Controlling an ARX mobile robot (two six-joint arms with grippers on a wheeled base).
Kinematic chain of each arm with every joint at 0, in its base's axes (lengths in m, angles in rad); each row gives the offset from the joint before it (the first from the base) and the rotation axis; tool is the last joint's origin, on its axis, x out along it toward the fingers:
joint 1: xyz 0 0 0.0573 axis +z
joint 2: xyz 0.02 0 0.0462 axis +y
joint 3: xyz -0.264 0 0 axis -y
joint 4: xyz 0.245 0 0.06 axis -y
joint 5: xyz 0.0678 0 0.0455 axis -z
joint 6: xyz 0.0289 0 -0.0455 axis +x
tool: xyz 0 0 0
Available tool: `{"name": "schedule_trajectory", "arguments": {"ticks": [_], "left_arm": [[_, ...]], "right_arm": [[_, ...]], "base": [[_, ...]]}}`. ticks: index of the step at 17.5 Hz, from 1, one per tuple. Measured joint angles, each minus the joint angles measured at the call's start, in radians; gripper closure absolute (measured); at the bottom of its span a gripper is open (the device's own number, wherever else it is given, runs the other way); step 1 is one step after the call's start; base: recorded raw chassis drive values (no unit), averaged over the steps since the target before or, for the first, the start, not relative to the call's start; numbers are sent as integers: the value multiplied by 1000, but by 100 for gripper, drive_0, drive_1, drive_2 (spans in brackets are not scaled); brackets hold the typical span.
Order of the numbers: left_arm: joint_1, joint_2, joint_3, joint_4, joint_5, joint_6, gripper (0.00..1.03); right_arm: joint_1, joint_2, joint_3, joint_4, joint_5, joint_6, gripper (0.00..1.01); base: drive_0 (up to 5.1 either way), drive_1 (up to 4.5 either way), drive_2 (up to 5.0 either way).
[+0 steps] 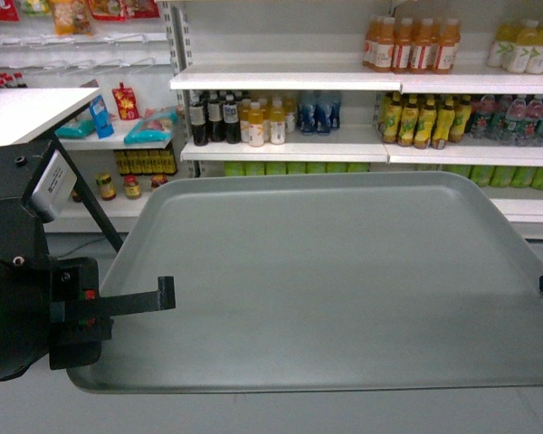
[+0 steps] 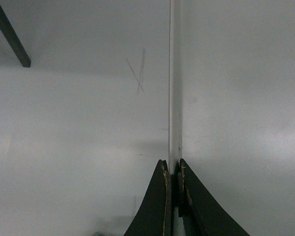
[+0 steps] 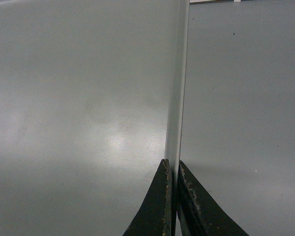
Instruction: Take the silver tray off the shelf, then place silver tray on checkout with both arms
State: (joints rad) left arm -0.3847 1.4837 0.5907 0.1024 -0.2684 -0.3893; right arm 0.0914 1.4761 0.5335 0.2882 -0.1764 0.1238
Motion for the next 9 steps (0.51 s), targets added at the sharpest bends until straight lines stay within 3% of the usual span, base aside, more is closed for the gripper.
{"name": "schedule_trajectory", "arguments": {"ticks": [2, 9], "left_arm": [[0, 0, 0, 1, 2, 0, 100], [-2, 0, 0, 3, 2, -3, 100]], "right_arm": [[0, 0, 0, -2, 0, 0, 99], [0, 1, -1, 0, 1, 0, 99]], "base": [[0, 0, 0], [-473, 272, 272]]}}
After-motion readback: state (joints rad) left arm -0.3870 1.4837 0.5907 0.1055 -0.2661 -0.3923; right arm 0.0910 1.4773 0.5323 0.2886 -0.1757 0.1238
